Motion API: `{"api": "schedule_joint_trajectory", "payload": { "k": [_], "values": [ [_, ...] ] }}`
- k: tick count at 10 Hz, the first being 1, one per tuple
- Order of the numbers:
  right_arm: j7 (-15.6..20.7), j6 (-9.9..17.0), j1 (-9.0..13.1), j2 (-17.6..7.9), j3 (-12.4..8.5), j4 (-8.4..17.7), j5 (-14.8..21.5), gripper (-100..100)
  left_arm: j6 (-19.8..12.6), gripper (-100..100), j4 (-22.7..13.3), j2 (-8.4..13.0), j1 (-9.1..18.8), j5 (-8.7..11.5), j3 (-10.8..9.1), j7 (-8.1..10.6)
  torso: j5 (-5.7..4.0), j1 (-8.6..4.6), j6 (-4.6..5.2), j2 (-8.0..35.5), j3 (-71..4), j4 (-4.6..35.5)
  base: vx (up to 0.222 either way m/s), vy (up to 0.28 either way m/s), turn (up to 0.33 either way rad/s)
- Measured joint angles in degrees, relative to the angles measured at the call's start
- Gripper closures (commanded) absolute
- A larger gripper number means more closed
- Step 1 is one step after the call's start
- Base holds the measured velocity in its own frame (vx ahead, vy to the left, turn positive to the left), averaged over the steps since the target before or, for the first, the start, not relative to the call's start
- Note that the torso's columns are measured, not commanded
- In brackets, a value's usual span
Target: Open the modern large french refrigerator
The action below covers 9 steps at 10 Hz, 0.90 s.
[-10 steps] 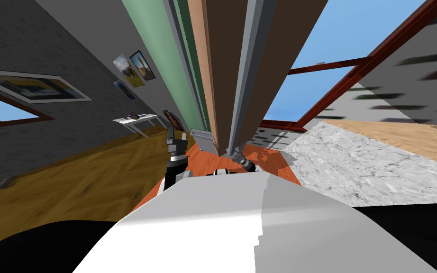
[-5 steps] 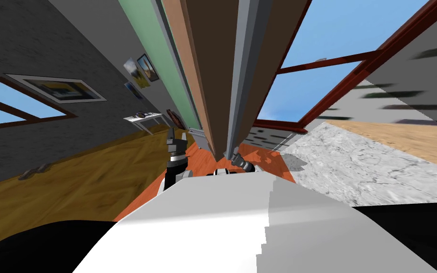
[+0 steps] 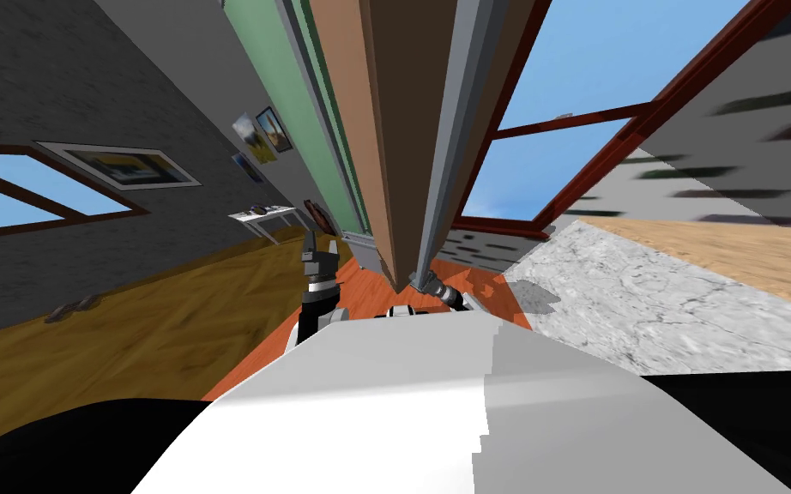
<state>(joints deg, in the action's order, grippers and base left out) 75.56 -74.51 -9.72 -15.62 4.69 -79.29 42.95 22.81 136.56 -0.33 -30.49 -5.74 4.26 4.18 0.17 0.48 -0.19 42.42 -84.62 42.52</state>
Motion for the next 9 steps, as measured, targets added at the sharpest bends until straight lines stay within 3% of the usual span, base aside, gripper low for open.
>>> {"api": "schedule_joint_trajectory", "payload": {
  "k": [4,5,8,9],
  "values": [
    [-3.94,3.45,2.23,-1.42,-0.08,-1.30,0.12,-100,0.00,0,0.00,0.00,0.00,0.00,0.00,0.00,0.19,-0.23,0.11,0.64,0.14,0.80,-0.063,0.025,-0.002],
    [-4.57,3.85,3.44,-1.69,-0.17,-0.46,0.00,-100,0.00,0,0.00,0.00,0.00,0.00,0.00,0.00,0.23,-0.23,0.10,0.65,0.13,0.92,-0.034,0.012,0.012],
    [-5.99,4.57,2.82,-2.53,-0.36,-1.96,-0.06,-100,0.00,0,0.00,0.00,-0.01,0.00,0.00,0.00,0.32,-0.20,0.16,0.86,0.17,1.20,0.000,-0.001,0.000],
    [-6.01,4.83,2.63,-2.59,-0.28,-1.72,0.13,0,0.00,0,0.00,0.00,-0.01,0.00,0.00,0.00,0.17,-0.19,0.21,0.76,0.29,0.72,0.012,-0.004,0.000]
  ]
}}
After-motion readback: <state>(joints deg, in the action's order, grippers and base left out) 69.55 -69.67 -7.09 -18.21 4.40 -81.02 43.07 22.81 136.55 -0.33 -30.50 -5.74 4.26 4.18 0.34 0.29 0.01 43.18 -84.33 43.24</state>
